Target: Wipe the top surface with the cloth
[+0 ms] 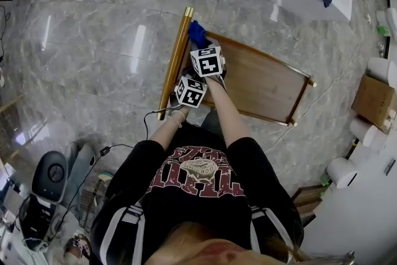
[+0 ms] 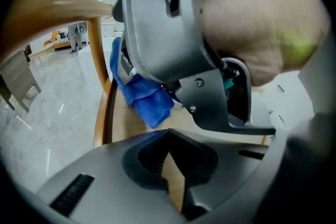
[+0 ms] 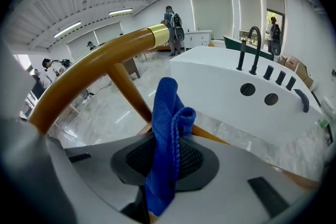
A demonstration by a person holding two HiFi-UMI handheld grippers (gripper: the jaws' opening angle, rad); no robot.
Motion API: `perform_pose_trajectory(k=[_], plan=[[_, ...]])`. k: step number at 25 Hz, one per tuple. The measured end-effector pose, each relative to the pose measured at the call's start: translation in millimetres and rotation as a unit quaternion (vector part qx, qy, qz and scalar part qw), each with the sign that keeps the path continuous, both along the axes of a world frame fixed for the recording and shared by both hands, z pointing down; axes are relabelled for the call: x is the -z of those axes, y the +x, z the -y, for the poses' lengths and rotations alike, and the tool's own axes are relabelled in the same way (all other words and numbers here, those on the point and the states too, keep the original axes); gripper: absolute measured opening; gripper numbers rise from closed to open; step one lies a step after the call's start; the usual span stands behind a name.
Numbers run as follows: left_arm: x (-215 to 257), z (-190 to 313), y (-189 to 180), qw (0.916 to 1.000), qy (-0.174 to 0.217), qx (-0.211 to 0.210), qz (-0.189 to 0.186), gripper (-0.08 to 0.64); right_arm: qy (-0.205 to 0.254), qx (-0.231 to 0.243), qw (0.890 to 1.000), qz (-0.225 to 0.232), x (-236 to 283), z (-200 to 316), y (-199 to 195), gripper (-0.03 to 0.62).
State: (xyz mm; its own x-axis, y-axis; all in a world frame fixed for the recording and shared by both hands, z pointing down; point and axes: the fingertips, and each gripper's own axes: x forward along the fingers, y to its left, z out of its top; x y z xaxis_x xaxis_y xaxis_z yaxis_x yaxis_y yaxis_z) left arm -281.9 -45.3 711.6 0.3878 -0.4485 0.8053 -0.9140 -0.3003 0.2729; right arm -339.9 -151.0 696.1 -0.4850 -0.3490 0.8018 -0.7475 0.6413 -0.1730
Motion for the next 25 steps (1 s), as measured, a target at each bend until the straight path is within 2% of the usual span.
perform_pose_trajectory(k=[6, 9, 14, 19, 25], plan=[[-0.6, 1.9, -2.3, 0.9992, 0.027, 0.021, 0.019, 0.048, 0.010, 0.008, 1.000, 0.014, -3.3, 4.1, -0.6, 0.089], [-1.9, 2.4, -4.1, 0.9987, 0.028, 0.036, 0.022, 0.048, 0.018, 0.021, 1.000, 0.013, -0.8, 5.7, -2.5, 0.089], [-2.0, 1.4, -3.5, 0.9975, 0.048, 0.026, 0.046, 0.048, 0.014, 0.031, 0.999, 0.007, -1.8, 3.9, -1.8, 0.089], [-2.8, 2.1, -4.3, 0.9980, 0.034, 0.038, 0.037, 0.048, 0.009, 0.034, 0.999, 0.007, -2.2, 3.2, 0.2, 0.089], [-3.5, 3.5, -3.9, 0.9968, 0.041, 0.036, 0.057, 0.048, 0.010, 0.032, 0.999, 0.008, -3.5, 4.4, 5.8, 0.089]])
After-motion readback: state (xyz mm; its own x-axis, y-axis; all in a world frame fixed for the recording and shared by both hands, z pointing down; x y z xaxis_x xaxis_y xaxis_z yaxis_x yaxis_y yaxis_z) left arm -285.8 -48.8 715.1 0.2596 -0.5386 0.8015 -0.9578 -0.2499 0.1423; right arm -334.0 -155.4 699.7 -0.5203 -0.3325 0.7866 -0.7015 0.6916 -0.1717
